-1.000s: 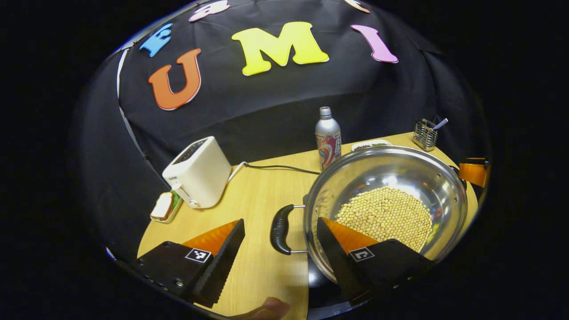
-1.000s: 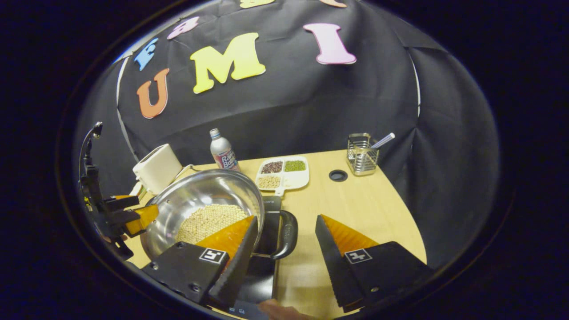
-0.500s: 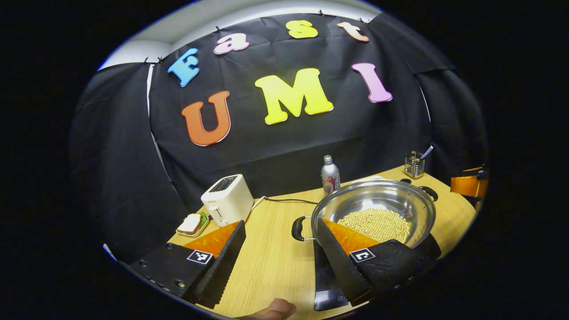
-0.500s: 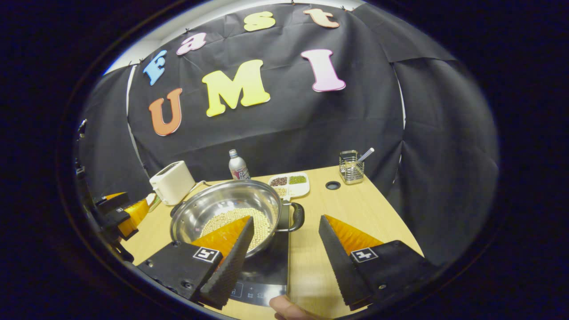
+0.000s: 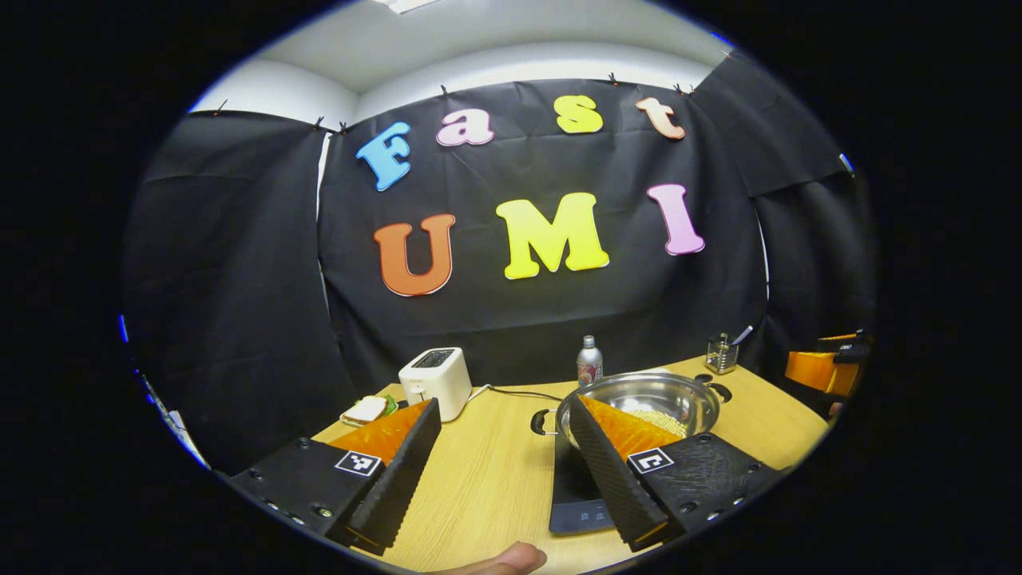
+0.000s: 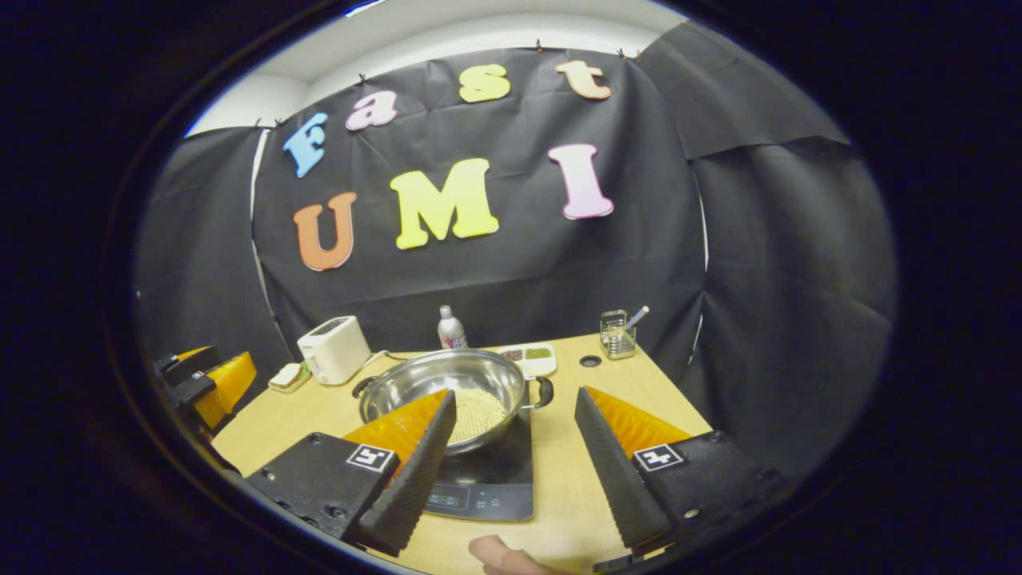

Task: First push the handle of the pot to place it horizontally, then grasp the pot with both hands and set it on the induction cooktop.

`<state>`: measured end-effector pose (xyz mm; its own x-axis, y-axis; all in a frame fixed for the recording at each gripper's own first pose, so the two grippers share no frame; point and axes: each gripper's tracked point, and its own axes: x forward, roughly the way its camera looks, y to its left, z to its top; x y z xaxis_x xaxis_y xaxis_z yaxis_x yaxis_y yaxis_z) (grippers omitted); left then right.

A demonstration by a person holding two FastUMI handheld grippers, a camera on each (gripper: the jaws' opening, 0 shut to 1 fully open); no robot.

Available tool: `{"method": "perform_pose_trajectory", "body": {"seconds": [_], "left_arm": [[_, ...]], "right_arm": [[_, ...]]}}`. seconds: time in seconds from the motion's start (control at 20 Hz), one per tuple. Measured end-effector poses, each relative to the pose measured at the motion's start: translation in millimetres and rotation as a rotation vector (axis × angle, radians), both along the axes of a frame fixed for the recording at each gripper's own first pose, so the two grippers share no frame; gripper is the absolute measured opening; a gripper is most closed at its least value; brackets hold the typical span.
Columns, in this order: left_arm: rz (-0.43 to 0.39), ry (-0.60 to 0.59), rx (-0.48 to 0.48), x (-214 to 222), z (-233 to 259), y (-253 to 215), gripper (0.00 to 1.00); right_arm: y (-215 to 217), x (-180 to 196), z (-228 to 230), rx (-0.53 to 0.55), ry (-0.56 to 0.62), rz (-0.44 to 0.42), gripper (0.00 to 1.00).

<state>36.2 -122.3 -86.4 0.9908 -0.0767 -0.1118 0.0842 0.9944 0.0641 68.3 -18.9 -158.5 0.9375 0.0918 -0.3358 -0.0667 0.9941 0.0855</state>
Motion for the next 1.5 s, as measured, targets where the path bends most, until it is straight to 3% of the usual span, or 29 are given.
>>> {"method": "perform_pose_trajectory", "body": {"seconds": [0.25, 0.7, 0.95, 1.5], "left_arm": [[0.012, -0.051, -0.071, -40.0, 34.7, 22.4, 0.96], [-0.006, -0.098, -0.146, -89.7, 67.7, 52.7, 0.96], [-0.041, -0.101, -0.160, -104.7, 71.2, 49.8, 0.95], [-0.044, -0.089, -0.149, -104.4, 59.1, 46.8, 0.95]], "right_arm": [[14.8, -43.0, 51.0, -0.033, -0.106, 0.012, 0.93], [-1.0, -108.9, 109.2, -0.111, -0.242, -0.076, 0.95], [7.5, -125.8, 116.2, -0.133, -0.294, -0.080, 0.95], [22.9, -128.3, 98.2, -0.125, -0.250, -0.029, 0.95]]}}
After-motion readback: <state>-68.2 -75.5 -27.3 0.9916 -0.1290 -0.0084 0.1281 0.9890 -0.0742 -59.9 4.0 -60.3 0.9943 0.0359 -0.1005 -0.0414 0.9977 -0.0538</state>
